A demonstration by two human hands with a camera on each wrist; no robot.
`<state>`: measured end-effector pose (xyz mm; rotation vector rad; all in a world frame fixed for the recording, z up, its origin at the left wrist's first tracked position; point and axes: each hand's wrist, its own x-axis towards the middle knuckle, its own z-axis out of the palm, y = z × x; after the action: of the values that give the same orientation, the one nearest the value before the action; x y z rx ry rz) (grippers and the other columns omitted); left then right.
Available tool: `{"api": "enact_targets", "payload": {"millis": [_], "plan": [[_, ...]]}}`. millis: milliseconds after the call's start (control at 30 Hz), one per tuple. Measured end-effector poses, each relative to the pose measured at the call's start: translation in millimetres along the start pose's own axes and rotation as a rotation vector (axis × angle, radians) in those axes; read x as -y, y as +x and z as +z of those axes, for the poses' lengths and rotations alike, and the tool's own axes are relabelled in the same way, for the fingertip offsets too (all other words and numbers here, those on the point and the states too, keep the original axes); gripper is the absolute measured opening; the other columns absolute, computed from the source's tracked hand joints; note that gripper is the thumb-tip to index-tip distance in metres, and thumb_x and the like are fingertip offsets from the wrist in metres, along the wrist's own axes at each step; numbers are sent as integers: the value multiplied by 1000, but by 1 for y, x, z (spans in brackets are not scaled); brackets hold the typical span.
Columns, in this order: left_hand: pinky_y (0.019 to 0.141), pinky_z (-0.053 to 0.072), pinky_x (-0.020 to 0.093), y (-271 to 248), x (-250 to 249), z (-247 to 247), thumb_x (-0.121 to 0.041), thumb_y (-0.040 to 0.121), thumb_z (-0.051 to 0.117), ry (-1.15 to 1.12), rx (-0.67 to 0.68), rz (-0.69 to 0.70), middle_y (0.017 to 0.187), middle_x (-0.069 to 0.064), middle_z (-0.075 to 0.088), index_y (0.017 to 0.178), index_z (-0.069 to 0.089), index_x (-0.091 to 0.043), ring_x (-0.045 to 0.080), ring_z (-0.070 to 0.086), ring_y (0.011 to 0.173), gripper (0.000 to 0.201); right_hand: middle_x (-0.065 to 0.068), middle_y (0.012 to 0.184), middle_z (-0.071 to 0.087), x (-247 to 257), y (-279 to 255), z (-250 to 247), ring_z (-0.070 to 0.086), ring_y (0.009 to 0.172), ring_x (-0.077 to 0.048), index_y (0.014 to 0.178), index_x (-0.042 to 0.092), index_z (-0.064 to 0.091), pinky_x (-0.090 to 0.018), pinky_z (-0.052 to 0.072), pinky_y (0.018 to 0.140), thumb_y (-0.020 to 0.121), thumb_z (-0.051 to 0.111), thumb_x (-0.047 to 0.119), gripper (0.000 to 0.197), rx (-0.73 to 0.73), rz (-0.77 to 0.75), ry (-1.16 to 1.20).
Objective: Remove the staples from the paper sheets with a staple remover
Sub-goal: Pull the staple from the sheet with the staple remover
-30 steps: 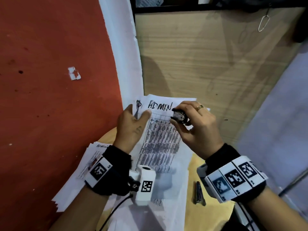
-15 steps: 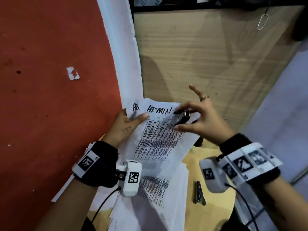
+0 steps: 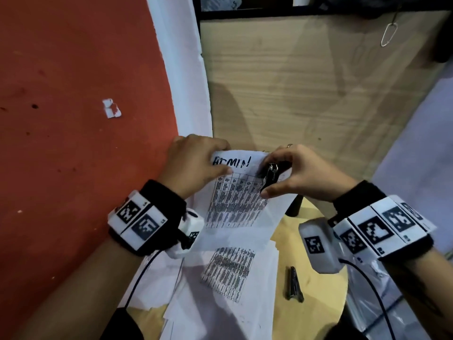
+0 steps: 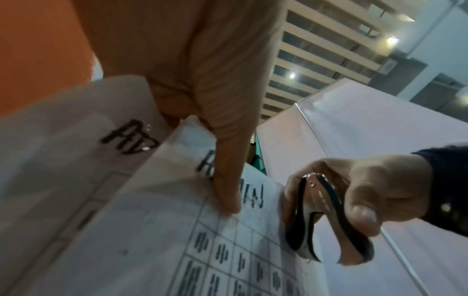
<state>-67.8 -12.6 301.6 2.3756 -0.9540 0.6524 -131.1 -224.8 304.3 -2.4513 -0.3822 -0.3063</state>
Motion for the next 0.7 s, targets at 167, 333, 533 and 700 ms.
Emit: {"api": "enact_targets", "payload": {"millis": [167,333,533,700], "plan": [[71,50,38,9,1,-2,-53,67,60,-50,172,-18,69,2,68,81,69,-21,25,64,74,36,-4,79,69,6,-7,-5,67,75,-19,83,17,73,-44,52,76,54,89,24,34,-8,7,-10],[62,40,30,7,-3,-1,-48,79,68,-15,164,6,65,0,65,77,67,-23,21,60,68,25,-4,79,70,7,-11,-7,67,75,-19,84,18,73,-44,53,76,53,89,27,36,-7,19,4],[66,48,35,8,-7,-2,-48,66,66,-209,224,-21,67,3,68,77,71,-18,24,64,70,33,-1,82,67,10,-16,-8,64,78,-18,83,15,74,-41,50,77,54,87,34,38,-89,-3,-71],[66,48,37,7,1,-4,-47,63,69,-286,190,-28,70,13,69,76,72,-11,29,65,72,39,-3,96,63,13,-25,-8,60,81,-16,90,9,73,-30,46,80,57,87,30,41,-253,-79,-145]]}}
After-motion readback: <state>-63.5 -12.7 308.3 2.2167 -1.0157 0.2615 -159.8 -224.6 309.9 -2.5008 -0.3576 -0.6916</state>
